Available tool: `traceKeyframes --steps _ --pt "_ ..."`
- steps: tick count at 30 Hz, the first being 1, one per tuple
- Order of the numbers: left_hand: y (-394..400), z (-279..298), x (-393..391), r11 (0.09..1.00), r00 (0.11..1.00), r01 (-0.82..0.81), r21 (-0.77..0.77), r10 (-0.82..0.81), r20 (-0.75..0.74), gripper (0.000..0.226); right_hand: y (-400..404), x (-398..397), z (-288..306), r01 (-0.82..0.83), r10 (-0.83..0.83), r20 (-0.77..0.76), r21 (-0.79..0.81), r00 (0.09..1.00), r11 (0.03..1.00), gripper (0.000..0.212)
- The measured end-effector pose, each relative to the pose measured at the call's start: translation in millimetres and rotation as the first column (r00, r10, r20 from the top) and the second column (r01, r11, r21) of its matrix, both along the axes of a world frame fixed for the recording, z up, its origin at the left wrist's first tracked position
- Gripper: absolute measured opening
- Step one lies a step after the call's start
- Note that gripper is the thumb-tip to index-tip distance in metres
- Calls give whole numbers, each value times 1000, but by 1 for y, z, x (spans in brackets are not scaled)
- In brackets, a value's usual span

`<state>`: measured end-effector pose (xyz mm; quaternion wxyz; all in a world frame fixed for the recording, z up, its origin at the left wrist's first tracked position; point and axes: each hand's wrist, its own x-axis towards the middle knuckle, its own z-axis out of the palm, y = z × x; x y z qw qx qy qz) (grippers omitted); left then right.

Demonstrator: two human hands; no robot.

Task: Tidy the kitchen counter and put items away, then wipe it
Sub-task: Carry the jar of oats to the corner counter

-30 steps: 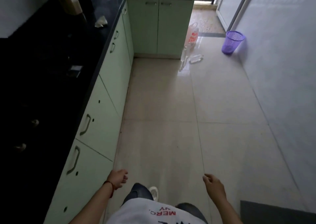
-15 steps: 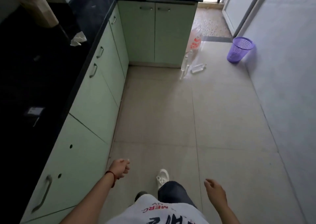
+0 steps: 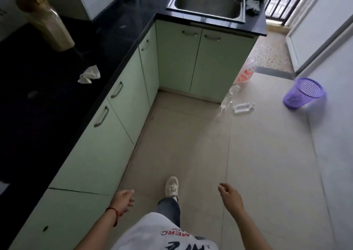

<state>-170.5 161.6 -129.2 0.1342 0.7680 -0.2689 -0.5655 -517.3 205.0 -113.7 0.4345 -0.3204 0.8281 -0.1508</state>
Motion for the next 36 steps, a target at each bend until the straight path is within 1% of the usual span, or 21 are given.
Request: traceKeyframes --steps 4,9,13,17,21,23,25,29,31,33,36 --pt "-87 6 -26 1000 999 -21 17 22 -32 20 -76 -18 1 -18 18 1 30 1000 999 32" --pt "-205 29 -63 996 996 -12 -88 4 -85 24 -166 -42 6 -8 8 -8 29 1000 1000 30" --pt "-283 40 -80 986 996 -22 -163 8 -91 24 -232 -59 4 -63 63 14 33 998 997 30" --pt "-329 36 -83 980 991 -116 -164 103 -88 22 -310 -70 -4 -169 167 56 42 984 985 30" --pt "-343 29 -83 948 957 -290 -127 286 -50 13 -406 -76 -3 -357 353 83 35 932 933 30" --pt "-343 29 -84 907 913 -407 -109 405 -39 14 -456 -74 5 -483 480 69 31 875 875 31" --pt "-342 29 -85 850 856 -516 -107 516 -33 19 -505 -67 15 -601 600 24 7 799 800 31" --pt "-339 33 -84 691 698 -713 -116 715 -32 23 -587 -31 34 -758 757 -54 -73 651 648 29" --pt "-336 36 -83 622 629 -774 -122 777 -34 22 -613 -6 41 -812 811 -63 -101 582 575 29" --pt "-335 41 -79 554 564 -821 -138 824 -50 19 -632 24 46 -840 843 -55 -130 536 526 28" --pt "-343 56 -68 483 509 -851 -206 855 -97 13 -645 70 52 -841 857 -12 -199 515 502 26"
